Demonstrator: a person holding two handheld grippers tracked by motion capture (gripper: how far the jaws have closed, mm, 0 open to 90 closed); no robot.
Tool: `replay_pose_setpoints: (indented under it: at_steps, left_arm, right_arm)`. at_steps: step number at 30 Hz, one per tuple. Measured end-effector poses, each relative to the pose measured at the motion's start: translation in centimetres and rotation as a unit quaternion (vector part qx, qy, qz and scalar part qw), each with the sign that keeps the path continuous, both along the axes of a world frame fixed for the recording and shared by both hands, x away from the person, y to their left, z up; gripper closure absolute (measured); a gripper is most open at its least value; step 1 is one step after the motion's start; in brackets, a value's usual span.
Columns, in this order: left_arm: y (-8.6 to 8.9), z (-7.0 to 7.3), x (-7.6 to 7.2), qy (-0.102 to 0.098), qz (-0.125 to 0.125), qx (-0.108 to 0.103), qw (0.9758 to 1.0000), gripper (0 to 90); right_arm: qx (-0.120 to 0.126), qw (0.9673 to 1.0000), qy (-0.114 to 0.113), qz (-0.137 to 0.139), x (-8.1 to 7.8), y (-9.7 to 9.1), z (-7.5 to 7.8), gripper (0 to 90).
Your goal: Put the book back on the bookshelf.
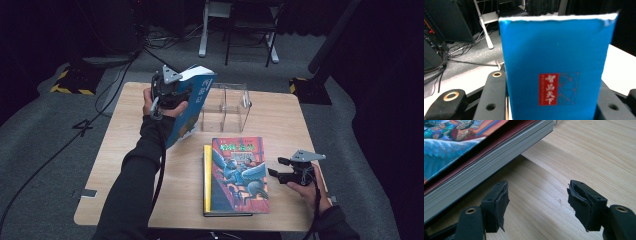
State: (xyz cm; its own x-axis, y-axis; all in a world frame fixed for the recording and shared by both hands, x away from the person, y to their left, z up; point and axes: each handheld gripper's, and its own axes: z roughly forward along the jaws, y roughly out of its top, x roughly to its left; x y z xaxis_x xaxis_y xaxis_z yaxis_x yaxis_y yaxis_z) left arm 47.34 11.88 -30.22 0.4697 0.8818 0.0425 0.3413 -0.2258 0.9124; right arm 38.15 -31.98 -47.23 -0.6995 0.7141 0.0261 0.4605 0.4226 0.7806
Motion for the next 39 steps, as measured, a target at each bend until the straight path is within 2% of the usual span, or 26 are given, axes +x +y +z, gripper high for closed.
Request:
replay_pose_setpoints:
  at_steps: [9, 16, 26, 28, 33, 34, 36, 39]
  left_arm:
    - [-1.2, 0.2, 1.6, 0.008, 0.021, 0.011, 0.9997, 60.2]
    - [-2.2, -0.4, 2.8, 0.009, 0.044, 0.014, 0.9989, 60.2]
    - [-2.9, -0.9, 5.2, 0.014, 0.075, 0.006, 0.9971, 60.1]
    - [-3.2, -0.9, 5.5, 0.016, 0.077, 0.011, 0.9968, 60.1]
    - [-3.4, -1.8, 5.9, 0.016, 0.081, 0.006, 0.9965, 60.0]
    - [-3.3, -2.1, 5.9, 0.014, 0.082, 0.0, 0.9966, 60.0]
    - [-3.1, -2.3, 5.7, 0.012, 0.082, -0.015, 0.9965, 60.1]
    - [-3.1, -2.4, 5.0, 0.008, 0.071, -0.013, 0.9974, 59.9]
  right_arm:
    - [0.004, 1.0, -0.003, 0.002, -0.2, -0.1, 0.2, 33.3]
    - [0.008, 1.0, 0.001, 0.0, -0.2, -0.3, 0.1, 33.3]
    - [0.01, 0.9998, -0.002, 0.02, -0.3, 0.3, 0.2, 32.5]
    - [0.012, 0.9997, -0.004, 0.023, -0.3, 0.4, 0.2, 32.4]
    - [0.011, 0.9996, -0.004, 0.027, -0.3, 0.5, 0.2, 32.4]
    - [0.01, 0.9996, -0.005, 0.028, -0.3, 0.5, 0.2, 32.4]
    - [0.013, 0.9995, -0.007, 0.029, -0.3, 0.4, 0.2, 32.5]
    - [0.014, 0.9994, -0.007, 0.031, -0.4, 0.4, 0.3, 32.5]
